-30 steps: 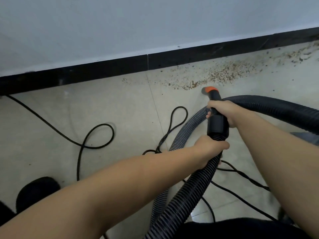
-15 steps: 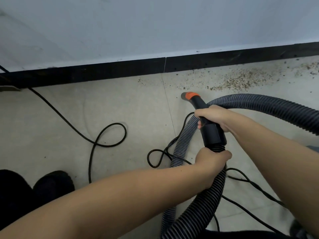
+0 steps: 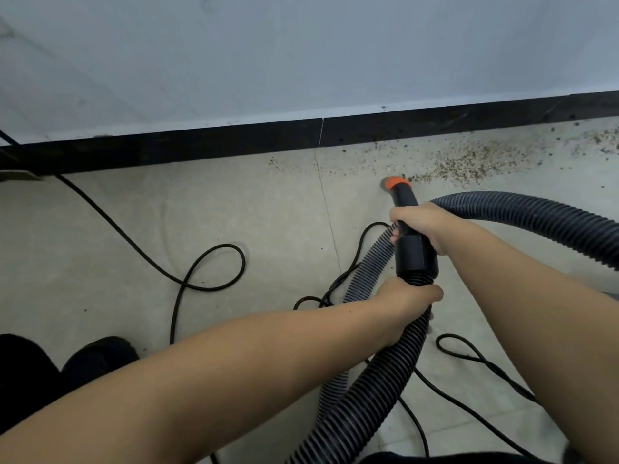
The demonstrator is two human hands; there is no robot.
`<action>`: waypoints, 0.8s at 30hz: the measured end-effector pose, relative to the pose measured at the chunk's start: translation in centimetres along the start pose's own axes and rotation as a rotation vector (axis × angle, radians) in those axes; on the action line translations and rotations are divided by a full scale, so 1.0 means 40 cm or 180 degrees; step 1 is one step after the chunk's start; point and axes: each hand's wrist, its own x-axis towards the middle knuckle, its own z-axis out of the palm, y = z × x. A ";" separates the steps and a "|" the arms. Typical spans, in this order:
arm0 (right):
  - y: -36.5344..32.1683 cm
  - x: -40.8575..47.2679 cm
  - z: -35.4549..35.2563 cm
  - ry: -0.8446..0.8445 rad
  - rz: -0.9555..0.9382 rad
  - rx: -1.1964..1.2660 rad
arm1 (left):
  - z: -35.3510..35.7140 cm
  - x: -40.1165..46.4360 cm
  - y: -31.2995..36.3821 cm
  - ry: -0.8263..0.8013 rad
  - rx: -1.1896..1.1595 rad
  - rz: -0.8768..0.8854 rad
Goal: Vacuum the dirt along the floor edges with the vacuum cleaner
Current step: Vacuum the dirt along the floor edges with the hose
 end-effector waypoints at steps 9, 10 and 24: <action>0.023 0.037 -0.062 0.0341 0.0012 0.0186 | 0.040 0.042 0.015 0.0035 0.0084 0.0105; 0.018 0.039 -0.059 0.0338 -0.0021 0.0182 | 0.038 0.041 0.017 0.0063 0.0075 0.0131; -0.039 -0.009 0.119 -0.0597 -0.0345 -0.0398 | -0.019 -0.015 -0.042 0.0721 -0.0448 0.0274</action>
